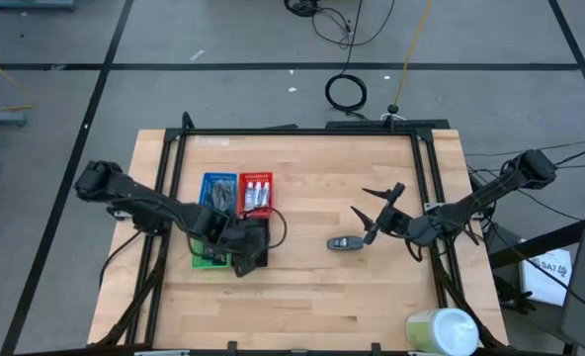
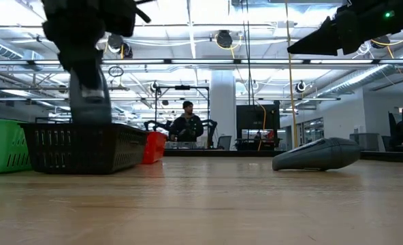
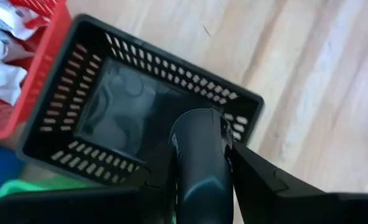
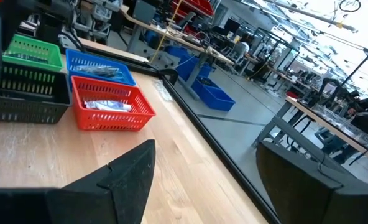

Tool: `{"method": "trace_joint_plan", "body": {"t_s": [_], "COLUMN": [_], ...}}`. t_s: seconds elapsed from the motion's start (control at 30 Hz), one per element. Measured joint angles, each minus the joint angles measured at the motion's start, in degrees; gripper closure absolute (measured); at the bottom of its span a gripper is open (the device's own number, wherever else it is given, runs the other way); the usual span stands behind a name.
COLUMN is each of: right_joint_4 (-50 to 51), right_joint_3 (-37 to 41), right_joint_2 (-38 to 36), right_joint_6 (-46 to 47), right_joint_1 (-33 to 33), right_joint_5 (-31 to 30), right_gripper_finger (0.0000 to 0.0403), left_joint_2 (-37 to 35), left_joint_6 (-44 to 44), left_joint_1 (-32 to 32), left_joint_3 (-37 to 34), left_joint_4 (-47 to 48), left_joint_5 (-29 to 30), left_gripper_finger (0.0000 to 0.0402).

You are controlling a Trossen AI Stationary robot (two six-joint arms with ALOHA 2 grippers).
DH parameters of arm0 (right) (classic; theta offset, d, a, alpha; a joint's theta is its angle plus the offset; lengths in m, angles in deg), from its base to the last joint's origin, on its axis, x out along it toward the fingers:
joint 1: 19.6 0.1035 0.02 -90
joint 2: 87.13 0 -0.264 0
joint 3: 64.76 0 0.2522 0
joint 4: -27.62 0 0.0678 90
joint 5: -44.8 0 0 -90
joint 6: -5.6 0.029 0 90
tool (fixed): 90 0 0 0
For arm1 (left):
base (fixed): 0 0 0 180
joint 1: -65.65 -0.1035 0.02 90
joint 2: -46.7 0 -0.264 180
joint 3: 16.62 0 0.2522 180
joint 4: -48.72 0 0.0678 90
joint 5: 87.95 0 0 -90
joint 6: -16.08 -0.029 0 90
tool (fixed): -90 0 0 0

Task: Pick & Place Travel size toiletries
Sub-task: Put the bottom gray deodorant into the black bin, then put the gray deodorant into the black bin

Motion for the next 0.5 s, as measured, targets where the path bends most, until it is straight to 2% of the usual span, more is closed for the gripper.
{"method": "trace_joint_plan", "body": {"t_s": [0.07,0.33,0.5], "right_joint_4": [-0.09,0.24,0.24], "right_joint_3": [0.00,-0.01,0.01], "right_joint_2": [0.00,0.00,0.00], "right_joint_6": [0.00,-0.02,-0.02], "right_joint_1": [-0.02,-0.02,-0.02], "right_joint_5": [-0.01,0.00,0.00], "right_gripper_finger": [0.0138,0.0136,0.0137], "left_joint_2": [0.91,1.84,1.84], "left_joint_6": [0.01,1.67,-0.75], "left_joint_1": [-0.75,-3.13,-4.33], "left_joint_3": [0.00,0.00,0.00], "left_joint_4": [-0.21,-0.22,-0.21], "left_joint_5": [-0.20,-1.08,-5.34], "left_gripper_finger": [0.0283,0.0149,0.0098]}}
